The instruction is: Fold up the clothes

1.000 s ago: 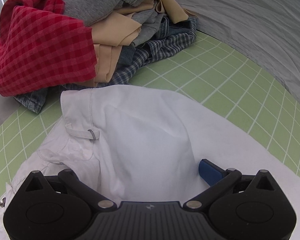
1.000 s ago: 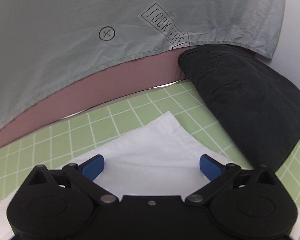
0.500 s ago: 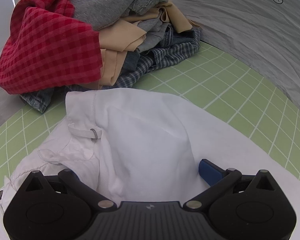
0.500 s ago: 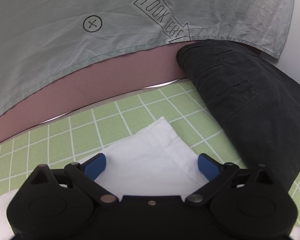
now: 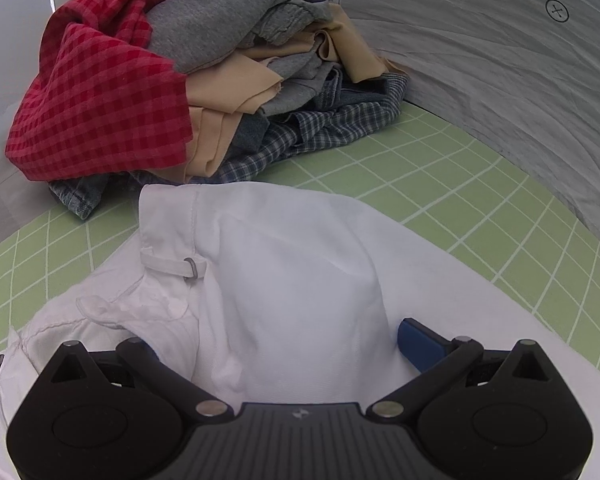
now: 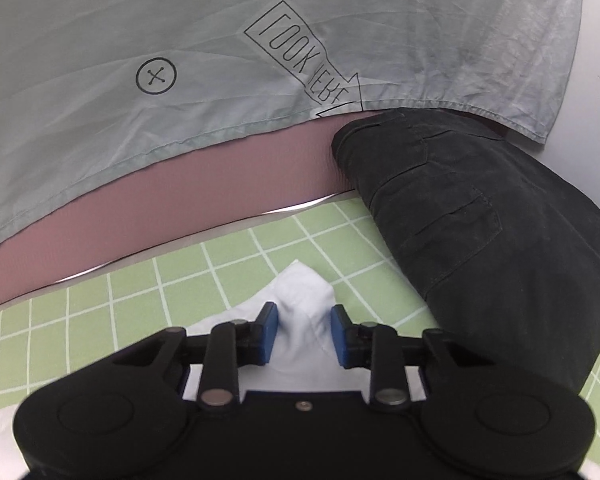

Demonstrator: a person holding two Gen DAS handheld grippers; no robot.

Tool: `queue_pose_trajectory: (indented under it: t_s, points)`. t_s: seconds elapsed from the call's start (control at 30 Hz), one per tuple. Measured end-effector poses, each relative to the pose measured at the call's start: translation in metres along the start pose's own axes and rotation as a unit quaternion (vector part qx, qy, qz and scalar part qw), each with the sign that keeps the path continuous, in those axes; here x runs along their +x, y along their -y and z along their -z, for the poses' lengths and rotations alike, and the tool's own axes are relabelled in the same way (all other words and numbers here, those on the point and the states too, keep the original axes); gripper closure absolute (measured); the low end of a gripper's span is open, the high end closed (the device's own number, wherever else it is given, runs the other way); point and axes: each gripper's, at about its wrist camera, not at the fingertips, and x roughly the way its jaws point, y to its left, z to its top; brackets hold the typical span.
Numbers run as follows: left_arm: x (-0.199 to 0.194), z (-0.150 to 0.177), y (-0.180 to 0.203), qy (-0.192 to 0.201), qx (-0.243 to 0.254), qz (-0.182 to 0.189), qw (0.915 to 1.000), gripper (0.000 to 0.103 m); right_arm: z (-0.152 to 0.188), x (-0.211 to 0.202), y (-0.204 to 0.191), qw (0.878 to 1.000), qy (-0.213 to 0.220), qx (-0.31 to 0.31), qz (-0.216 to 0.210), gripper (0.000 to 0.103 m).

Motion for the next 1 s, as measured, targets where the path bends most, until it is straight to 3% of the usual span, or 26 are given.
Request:
queue_pose_trajectory:
  t_s: [0.1,0.2,0.23,0.27,0.33,0.4,0.47,0.57,0.7,1.0]
  points:
    - [0.000,-0.002,0.002,-0.006,-0.002,0.004,1.0000,0.000,-0.007,0.004,-0.001,1.000,-0.009,-0.004,0.006,0.072]
    - [-0.007,-0.004,-0.004,-0.009,-0.003,0.027,0.9996,0.000,-0.011,-0.005,-0.002,0.999,-0.020,-0.024,0.008,0.061]
    - [-0.012,-0.004,-0.007,-0.006,-0.002,0.035,0.9994,0.000,-0.011,-0.013,-0.003,0.999,-0.015,-0.035,0.007,0.052]
    - [-0.017,-0.005,-0.010,-0.003,0.000,0.041,0.9991,0.000,-0.010,-0.025,-0.003,0.999,-0.002,-0.046,0.004,0.037]
    - [-0.030,-0.007,-0.017,0.002,0.007,0.056,0.9984,0.000,-0.004,-0.056,0.000,0.998,0.018,-0.064,-0.015,0.019]
    - [-0.048,-0.006,-0.027,0.006,0.013,0.073,0.9972,0.000,0.003,-0.090,0.005,0.995,0.032,-0.081,-0.042,0.017]
    - [-0.067,0.000,-0.039,0.011,0.024,0.090,0.9956,0.000,0.016,-0.124,0.016,0.993,0.029,-0.098,-0.062,0.004]
    - [-0.102,0.018,-0.061,0.025,0.052,0.111,0.9921,0.000,0.052,-0.180,0.039,0.990,0.018,-0.105,-0.088,0.001]
    - [-0.138,0.048,-0.092,0.030,0.082,0.136,0.9869,0.000,0.111,-0.238,0.074,0.992,-0.009,-0.089,-0.093,0.000]
    - [-0.167,0.107,-0.150,-0.008,0.089,0.124,0.9882,0.000,0.210,-0.296,0.151,0.994,-0.077,0.024,-0.078,0.000]
